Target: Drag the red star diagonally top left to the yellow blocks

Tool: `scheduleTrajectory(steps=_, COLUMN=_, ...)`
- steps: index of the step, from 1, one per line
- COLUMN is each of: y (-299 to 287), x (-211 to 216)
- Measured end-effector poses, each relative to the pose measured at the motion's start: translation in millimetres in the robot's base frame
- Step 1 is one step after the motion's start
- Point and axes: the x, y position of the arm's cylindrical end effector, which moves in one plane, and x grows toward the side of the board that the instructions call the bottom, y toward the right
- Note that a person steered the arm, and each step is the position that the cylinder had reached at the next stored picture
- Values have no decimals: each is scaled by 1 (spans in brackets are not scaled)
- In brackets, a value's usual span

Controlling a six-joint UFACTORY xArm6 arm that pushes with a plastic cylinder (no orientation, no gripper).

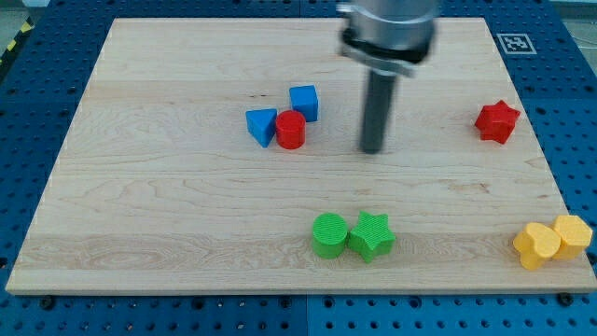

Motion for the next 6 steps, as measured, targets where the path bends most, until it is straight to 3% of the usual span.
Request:
scheduleTrajectory(steps=1, y=111, x=29)
scheduleTrajectory(steps=2, y=210, x=23)
scheduleTrajectory(steps=4, y=206, x=-12)
scheduleTrajectory(steps=6, y=105, x=-32)
